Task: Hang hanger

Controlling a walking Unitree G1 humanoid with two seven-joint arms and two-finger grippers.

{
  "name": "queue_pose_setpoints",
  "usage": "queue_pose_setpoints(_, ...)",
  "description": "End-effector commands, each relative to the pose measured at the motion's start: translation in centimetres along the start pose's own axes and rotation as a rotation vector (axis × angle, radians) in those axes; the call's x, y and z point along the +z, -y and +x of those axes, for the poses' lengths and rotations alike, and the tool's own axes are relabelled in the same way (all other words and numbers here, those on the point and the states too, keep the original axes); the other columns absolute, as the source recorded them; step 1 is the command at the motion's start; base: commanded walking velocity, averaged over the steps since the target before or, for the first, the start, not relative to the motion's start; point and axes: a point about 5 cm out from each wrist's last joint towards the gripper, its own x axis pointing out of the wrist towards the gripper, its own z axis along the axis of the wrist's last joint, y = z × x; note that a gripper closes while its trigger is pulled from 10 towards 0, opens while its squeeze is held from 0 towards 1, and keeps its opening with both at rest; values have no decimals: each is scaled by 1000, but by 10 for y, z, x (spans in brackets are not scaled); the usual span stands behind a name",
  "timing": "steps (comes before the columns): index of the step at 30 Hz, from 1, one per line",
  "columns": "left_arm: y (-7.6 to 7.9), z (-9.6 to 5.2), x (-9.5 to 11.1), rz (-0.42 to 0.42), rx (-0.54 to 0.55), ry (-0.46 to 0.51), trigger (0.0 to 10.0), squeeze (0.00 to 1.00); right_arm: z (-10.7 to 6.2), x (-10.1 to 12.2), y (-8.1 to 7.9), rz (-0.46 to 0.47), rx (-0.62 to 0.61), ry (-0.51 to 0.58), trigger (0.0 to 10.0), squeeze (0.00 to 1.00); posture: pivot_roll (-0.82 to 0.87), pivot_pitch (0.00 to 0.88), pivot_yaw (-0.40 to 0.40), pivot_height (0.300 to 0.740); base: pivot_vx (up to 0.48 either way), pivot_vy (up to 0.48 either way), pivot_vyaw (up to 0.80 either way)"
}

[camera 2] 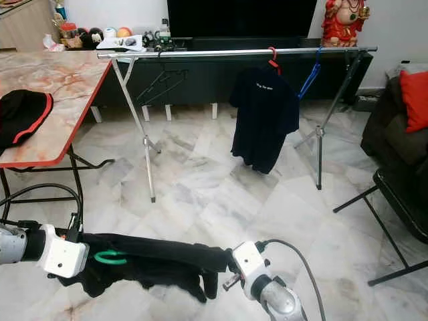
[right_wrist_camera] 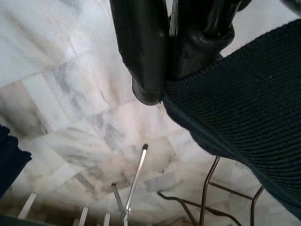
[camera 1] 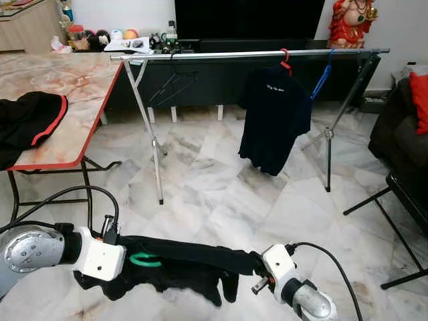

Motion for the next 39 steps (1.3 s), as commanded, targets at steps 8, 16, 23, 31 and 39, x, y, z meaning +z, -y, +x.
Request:
queue_pose_setpoints(8, 13, -6, 1, 243, -150, 21, 10000, 0, -12, -14, 12, 32, -61, -57, 0, 0, 84, 101, 7, 740, 0, 0, 0)
queue_pose_setpoints(16, -4, 5, 18, 210, 44, 179, 10000, 0, -14, -21, 7, 20, -37, -88, 0, 0, 87, 97, 10, 740, 0, 0, 0)
queue_pose_setpoints(23, -5, 7, 22, 177, 83, 216, 10000, 0, -16, -25, 5, 30, -40, -111, 0, 0, 90, 92, 11, 740, 0, 0, 0)
queue_pose_setpoints(31, 5, 18, 23, 115, 54, 228, 10000, 0, -12, -24, 3, 53, -22, -116, 10000, 1000, 85, 85, 14, 740, 0, 0, 0)
queue_pose_setpoints(39, 13, 27, 28, 55, 29, 249, 10000, 0, -11, -21, 3, 42, 25, -117, 10000, 1000, 83, 92, 12, 740, 0, 0, 0)
